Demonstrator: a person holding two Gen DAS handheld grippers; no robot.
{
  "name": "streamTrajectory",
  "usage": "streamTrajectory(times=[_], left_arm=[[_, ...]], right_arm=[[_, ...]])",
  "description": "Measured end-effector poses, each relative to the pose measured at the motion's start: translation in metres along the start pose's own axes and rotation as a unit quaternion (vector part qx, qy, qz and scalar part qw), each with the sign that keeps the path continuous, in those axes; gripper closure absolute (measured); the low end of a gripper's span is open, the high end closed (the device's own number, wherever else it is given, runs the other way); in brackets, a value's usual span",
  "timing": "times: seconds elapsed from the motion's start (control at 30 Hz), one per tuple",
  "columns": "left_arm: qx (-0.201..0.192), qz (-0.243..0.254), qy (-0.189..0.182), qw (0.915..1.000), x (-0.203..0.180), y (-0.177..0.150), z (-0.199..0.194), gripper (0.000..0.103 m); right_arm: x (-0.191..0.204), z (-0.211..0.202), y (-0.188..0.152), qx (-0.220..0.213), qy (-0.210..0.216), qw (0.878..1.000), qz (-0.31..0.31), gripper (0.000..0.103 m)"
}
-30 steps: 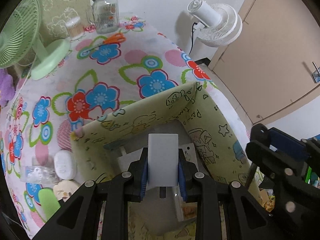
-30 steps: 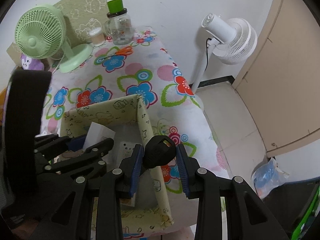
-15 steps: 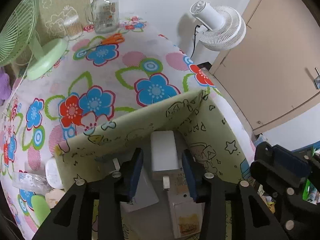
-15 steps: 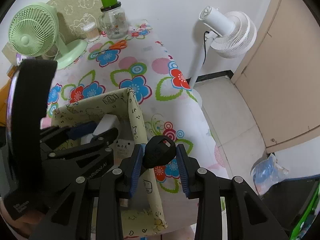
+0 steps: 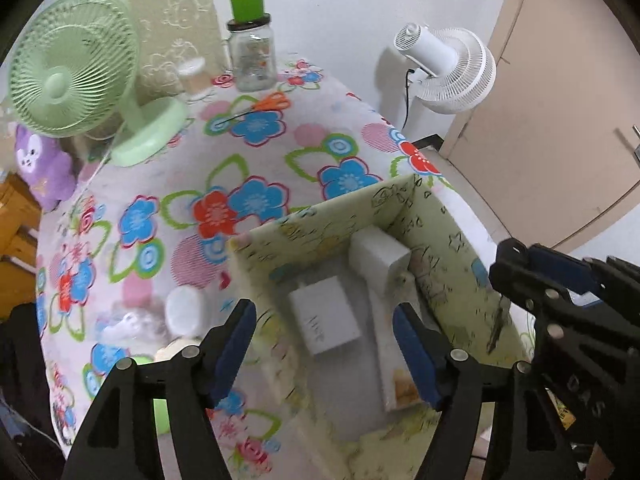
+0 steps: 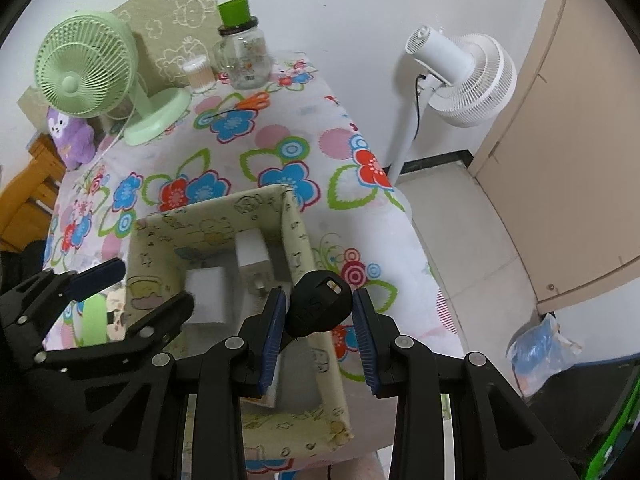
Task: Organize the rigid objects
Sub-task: 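Lower the white plug into the basket and open the left tool, then lower the black key fob into the basket and open the right tool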
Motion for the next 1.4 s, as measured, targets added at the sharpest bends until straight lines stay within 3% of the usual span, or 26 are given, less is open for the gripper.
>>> streamTrajectory(times=[0.4,0.67,0.83,0.97,1.3,1.4], left_arm=[[0.015,-0.019,0.027,0.9993,0.043,-0.044,-0.016,0.017],[0.043,-0.053,0.045,0.9966,0.072,-0.077,-0.005,0.016],[0.056,-0.096,0.048,0.9926,0.088,-0.085,0.004,0.016],[0.063,-0.088,0.064,0.9921,0.090,-0.090,0.011,0.017],[0.083,-0.092,0.050,0.9910,0.092,-0.093,0.030,0.016],[0.082,-0.090,0.046,0.9915,0.093,-0.090,0.030,0.016]], right_arm=[[0.047,0.010,-0.021,0.022,0.028,0.999,-0.034,0.066],[0.069,0.046,-0.047,0.075,0.046,0.995,-0.054,0.066],[0.081,0.068,-0.057,0.098,0.058,0.992,-0.061,0.066],[0.089,0.079,-0.057,0.104,0.058,0.991,-0.068,0.067],[0.089,0.091,-0.056,0.114,0.066,0.990,-0.059,0.067],[0.087,0.090,-0.054,0.114,0.057,0.990,-0.057,0.056]])
Point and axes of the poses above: each gripper's, at about its wrist camera, not at the fingertips, and z roughly the way its jaws point, x to its left, y to its top, the point moved 9 cm from there along z, roughly the way its jaws point, and after that the axes turned 11 degrees about y, right-handed, at the moved point
